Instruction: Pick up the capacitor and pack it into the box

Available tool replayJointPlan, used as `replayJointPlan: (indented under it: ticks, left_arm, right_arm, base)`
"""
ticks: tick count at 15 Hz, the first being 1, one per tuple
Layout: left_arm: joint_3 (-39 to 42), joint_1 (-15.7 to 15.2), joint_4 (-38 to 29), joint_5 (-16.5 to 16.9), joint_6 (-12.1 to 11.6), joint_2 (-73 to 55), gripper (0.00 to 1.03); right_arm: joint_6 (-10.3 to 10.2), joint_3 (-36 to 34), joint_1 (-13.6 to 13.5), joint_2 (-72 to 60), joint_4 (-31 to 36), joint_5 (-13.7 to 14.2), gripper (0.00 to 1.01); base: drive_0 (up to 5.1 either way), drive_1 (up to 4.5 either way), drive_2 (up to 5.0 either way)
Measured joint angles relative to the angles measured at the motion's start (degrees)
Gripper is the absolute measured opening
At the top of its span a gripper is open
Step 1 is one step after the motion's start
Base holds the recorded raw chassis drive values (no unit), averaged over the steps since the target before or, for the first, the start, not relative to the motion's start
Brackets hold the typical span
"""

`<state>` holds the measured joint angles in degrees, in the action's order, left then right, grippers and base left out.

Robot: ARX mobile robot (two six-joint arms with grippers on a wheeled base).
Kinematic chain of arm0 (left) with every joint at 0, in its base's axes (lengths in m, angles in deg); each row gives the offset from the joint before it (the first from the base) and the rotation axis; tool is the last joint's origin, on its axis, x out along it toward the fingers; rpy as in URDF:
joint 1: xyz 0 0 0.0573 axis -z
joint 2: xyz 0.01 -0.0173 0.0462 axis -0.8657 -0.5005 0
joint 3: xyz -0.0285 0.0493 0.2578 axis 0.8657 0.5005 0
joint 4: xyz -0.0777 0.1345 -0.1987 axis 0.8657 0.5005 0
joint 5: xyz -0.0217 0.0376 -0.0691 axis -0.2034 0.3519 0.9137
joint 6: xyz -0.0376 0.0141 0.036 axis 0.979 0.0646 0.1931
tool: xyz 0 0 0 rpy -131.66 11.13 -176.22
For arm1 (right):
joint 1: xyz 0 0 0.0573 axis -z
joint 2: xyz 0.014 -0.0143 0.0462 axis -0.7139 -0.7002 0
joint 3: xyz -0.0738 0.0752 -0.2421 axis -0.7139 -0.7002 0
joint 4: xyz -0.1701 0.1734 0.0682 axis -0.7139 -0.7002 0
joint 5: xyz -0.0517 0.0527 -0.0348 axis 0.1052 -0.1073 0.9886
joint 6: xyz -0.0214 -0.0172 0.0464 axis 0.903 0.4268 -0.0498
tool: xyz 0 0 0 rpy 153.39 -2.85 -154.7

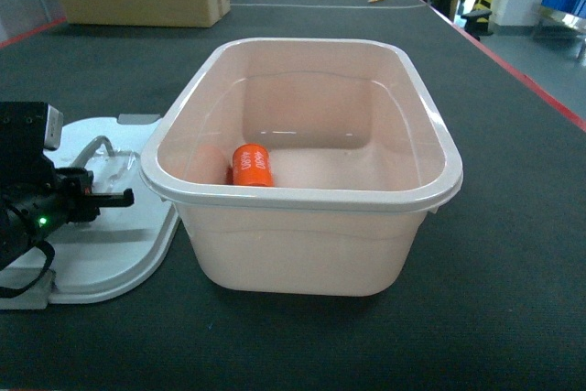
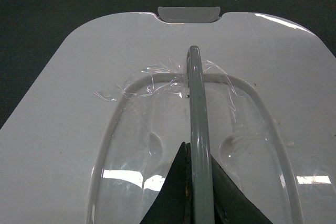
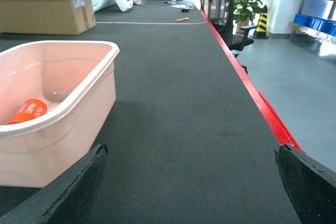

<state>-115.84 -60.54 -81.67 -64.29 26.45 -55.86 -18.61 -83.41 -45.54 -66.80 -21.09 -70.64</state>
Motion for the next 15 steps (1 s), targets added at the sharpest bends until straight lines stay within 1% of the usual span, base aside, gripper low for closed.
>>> replayJointPlan:
  ticks: [2, 3, 6, 8, 9, 10, 11, 12, 13, 14, 15]
  left_arm:
    - [1.31, -0.07, 0.57, -0.68, 0.07, 1.66, 0.02]
    - [2.08, -0.48, 2.01, -0.81, 0.09, 3.58, 0.02]
    - [2.58, -4.15, 6.95, -1.66, 0.26, 13.60, 0.02]
    - [3.15, -6.78, 9.62, -1.88, -0.09, 21.68, 0.02]
    - [3.61, -7.13, 12.20, -2.97, -0.26, 25.79, 0.02]
    - [3.82, -6.29, 15.37, -4.02, -0.22, 29.00, 0.02]
    - [3.85, -4.48, 18.49, -5.75, 0.20, 32.06, 0.02]
    - [3.85, -1.90, 21.27, -7.87, 0.68, 35.39, 0.02]
    - [3.80, 1.40, 23.78, -10.05, 1.75, 38.60, 0.02]
    - [-0.04, 13.55, 27.02, -17.46, 4.46, 39.47, 0.02]
    - [-1.20, 16.92, 28.20, -19.37, 5.29, 37.88, 0.02]
  right_arm:
    - [0.02, 0.00, 0.00, 0.00, 0.00, 0.00, 0.98]
    - [0.02, 0.00, 0.00, 0.00, 0.02, 0.00, 0.98]
    - [0.02, 0.00, 0.00, 0.00, 0.00, 0.00, 0.98]
    - [0.02, 0.00, 0.00, 0.00, 0.02, 0.02, 0.98]
    - [0.02, 0.00, 0.00, 0.02, 0.00, 0.02, 0.98]
    - [0.00, 0.00, 0.00, 0.02, 0.02, 0.00, 0.98]
    - [0.02, 0.00, 0.00, 0.00, 0.02, 0.00, 0.98]
    - [0.02, 0.00, 0.00, 0.00, 0.00, 0.00, 0.98]
    - [0.02, 0.00, 0.00, 0.00, 0.02, 0.00, 0.98]
    - [0.02, 0.00, 0.00, 0.00, 0.00, 0.00, 0.98]
    - [0.02, 0.00, 0.00, 0.02, 0.00, 0.00, 0.98]
  base:
    - [0.0, 0.00, 0.0]
    - [0.0, 0.00, 0.0]
    - [0.0, 0.00, 0.0]
    - [0.0, 0.00, 0.0]
    - [0.0, 0.00, 0.0]
    - [0.0, 0.00, 0.0]
    - [0.0, 0.00, 0.0]
    - [0.0, 0.00, 0.0]
    - [0.0, 0.00, 0.0]
    - [0.0, 0.00, 0.0]
    - [0.0, 0.00, 0.0]
